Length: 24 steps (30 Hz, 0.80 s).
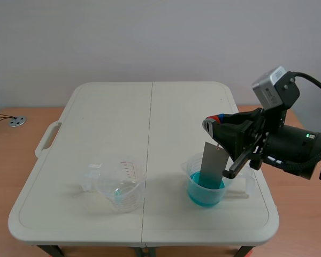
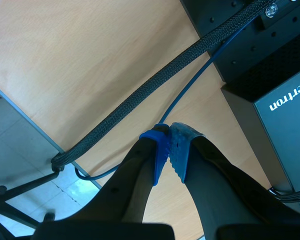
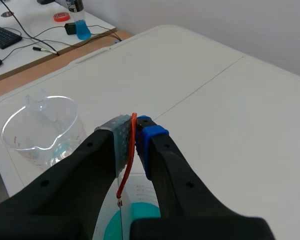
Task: Hold the metal plate by the orange handle, dip it into the blue solution, take it out and point at it, then put the plate back in the beaker on the left.
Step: 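Hold the plate still in the solution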
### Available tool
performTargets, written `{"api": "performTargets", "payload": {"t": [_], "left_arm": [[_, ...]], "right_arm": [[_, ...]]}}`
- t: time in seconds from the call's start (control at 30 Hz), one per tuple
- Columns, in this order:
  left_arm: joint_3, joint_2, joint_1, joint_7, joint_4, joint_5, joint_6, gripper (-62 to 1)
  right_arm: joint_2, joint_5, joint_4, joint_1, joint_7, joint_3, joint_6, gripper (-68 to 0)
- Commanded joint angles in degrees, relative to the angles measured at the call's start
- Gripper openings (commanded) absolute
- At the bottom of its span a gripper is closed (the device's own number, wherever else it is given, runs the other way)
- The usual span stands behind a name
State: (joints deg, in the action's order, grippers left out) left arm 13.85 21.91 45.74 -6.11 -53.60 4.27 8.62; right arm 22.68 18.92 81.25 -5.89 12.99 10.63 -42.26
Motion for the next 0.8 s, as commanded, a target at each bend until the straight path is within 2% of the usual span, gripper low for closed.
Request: {"api": "performTargets", "payload": {"t": [0.0,0.4,0.77], "left_arm": [[-0.24,-0.13,0.74,-0.37,-0.39,-0.13,0.13,-59.3],[-0.24,-0.13,0.74,-0.39,-0.39,-0.13,0.13,-59.3],[-0.24,-0.15,0.74,-0.52,-0.39,-0.17,0.13,-59.3]], "right_arm": [[0.52,0.61,0.31,0.98,0.92,-0.07,-0.46,-66.2],[1.33,0.79,3.45,0.9,1.51,-0.57,-0.46,-66.2],[4.17,1.2,11.82,-2.05,1.27,-2.03,-0.46,-66.2]]}}
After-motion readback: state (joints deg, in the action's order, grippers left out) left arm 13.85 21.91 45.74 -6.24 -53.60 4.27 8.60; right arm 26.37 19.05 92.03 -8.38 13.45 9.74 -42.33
